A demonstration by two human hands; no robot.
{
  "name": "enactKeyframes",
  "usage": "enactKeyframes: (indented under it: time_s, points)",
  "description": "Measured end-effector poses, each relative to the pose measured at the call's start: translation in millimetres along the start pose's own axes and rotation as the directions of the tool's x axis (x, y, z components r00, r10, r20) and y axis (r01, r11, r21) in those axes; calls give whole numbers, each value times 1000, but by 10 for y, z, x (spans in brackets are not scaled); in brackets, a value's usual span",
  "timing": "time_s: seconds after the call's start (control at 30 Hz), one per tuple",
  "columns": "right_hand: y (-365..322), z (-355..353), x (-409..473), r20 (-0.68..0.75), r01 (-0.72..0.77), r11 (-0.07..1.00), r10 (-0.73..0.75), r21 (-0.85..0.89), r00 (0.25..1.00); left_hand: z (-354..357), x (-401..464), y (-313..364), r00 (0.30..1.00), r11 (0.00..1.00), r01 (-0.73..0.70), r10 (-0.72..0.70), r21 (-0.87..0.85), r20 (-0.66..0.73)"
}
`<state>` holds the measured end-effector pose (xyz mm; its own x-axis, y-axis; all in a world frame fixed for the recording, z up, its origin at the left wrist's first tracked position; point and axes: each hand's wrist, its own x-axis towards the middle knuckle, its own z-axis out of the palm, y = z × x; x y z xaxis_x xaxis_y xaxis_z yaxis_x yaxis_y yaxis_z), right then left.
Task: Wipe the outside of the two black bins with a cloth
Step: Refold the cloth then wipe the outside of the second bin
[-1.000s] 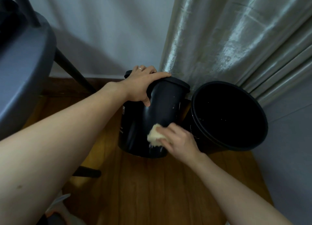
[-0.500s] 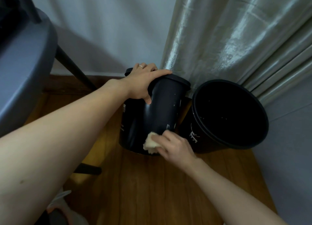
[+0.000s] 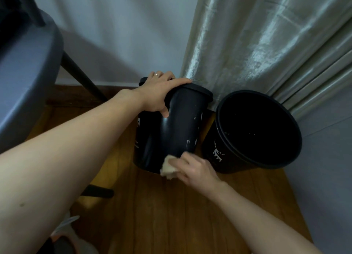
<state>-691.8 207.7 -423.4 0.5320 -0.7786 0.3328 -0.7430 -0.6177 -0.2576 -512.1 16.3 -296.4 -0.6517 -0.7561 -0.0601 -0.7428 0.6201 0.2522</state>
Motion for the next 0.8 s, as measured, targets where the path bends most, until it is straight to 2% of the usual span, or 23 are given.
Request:
enactKeyframes:
  time_s: [0.07,0.13,0.27,0.33,0.4,0.5,0.57,0.63,0.73,0.8]
  points:
    - [4,29,-50,63,77,997,-76,-22,995,1,-6,7,1000,1000,-7,7,3,1]
    - [30,-12,20,31,63,998,-62,-29,998,0,-8,10,1000,1000,-3,3,2,-2]
    - [86,-118,233,-156,-194,980,197,34,968,1,3,0,1000,1000,3,-3,8,-11]
    - [79,-104,254,-172,-227,973,232,50,957,1,2,2,1000,1000,7,-7,10,-6]
    - [34,-51,155,-117,-154,988,156,32,981,-2,-3,6,1000,1000,6,-6,2,-5]
    - [-26,31,-61,45,44,999,-44,10,998,-11,-15,10,1000,1000,6,-6,-7,-5]
    - [-6,28,-61,83,93,996,-92,-1,992,-19,-22,7,1000,1000,11,-11,-13,-1]
    - [21,-10,68,21,30,999,-30,-16,999,-22,-21,7,1000,1000,10,-10,-7,0]
    - [31,-80,256,-127,-182,983,184,24,975,-10,-11,23,1000,1000,9,-9,10,-3]
    - [-4,-62,232,-138,-213,976,216,36,966,-19,-11,27,1000,1000,11,-11,12,0]
